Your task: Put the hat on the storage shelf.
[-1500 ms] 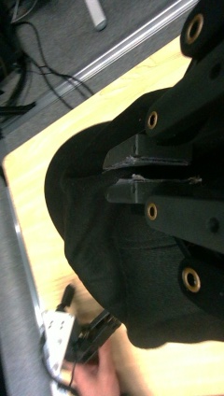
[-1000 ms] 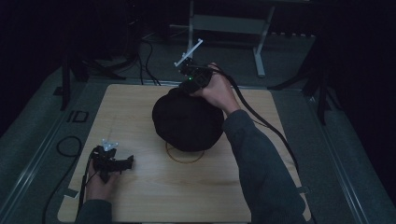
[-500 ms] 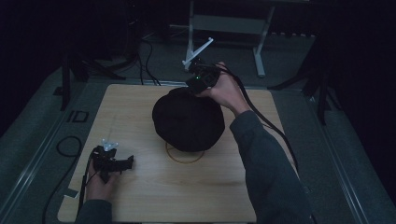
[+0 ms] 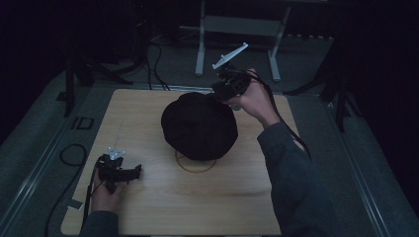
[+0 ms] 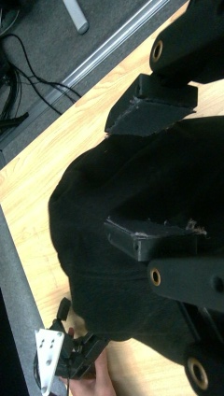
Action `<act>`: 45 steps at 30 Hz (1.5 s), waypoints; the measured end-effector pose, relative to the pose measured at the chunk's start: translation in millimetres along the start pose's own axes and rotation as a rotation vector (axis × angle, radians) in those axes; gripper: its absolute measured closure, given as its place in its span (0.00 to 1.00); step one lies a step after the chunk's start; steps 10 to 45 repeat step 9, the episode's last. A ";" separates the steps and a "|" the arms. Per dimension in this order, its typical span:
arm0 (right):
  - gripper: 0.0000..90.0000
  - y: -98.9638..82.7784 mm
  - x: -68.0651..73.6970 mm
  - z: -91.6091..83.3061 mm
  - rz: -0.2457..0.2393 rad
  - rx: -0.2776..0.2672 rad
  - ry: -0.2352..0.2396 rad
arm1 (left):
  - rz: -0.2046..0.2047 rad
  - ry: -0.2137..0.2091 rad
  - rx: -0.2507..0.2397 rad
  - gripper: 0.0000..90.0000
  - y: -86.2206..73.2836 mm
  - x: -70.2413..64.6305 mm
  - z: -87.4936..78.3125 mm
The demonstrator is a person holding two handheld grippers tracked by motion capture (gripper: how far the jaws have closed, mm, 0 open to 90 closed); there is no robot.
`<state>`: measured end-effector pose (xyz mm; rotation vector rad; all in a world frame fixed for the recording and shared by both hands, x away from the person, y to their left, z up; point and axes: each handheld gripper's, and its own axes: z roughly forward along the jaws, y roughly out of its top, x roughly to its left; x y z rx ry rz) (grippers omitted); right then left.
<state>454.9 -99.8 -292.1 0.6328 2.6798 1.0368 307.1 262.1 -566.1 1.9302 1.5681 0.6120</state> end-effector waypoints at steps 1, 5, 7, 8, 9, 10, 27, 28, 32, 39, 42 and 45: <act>0.51 -1.8 -0.2 -1.0 0.001 0.005 -0.007 | 0.000 0.000 0.000 0.02 0.0 0.0 0.0; 0.50 -9.0 -1.2 -6.7 0.009 -0.006 -0.018 | 0.001 -0.001 0.001 0.02 0.0 -0.1 0.0; 0.50 -13.1 -2.8 -9.7 0.011 -0.011 -0.024 | 0.001 -0.001 0.000 0.02 0.1 -0.1 0.0; 0.50 -15.2 -3.4 -11.2 0.016 -0.010 -0.032 | 0.000 -0.002 -0.002 0.02 0.1 -0.2 0.1; 0.49 -17.8 -4.1 -12.7 0.020 -0.009 -0.045 | 0.000 -0.002 -0.002 0.02 0.1 -0.2 0.1; 0.49 -17.8 -4.1 -12.7 0.020 -0.009 -0.045 | 0.000 -0.002 -0.002 0.02 0.1 -0.2 0.1; 0.49 -17.8 -4.1 -12.7 0.020 -0.009 -0.045 | 0.000 -0.002 -0.002 0.02 0.1 -0.2 0.1; 0.49 -17.8 -4.1 -12.7 0.020 -0.009 -0.045 | 0.000 -0.002 -0.002 0.02 0.1 -0.2 0.1; 0.49 -17.8 -4.1 -12.7 0.020 -0.009 -0.045 | 0.000 -0.002 -0.002 0.02 0.1 -0.2 0.1; 0.49 -17.8 -4.1 -12.7 0.020 -0.009 -0.045 | 0.000 -0.002 -0.002 0.02 0.1 -0.2 0.1; 0.49 -17.8 -4.1 -12.7 0.020 -0.009 -0.045 | 0.000 -0.002 -0.002 0.02 0.1 -0.2 0.1; 0.49 -17.8 -4.1 -12.7 0.020 -0.009 -0.045 | 0.000 -0.002 -0.002 0.02 0.1 -0.2 0.1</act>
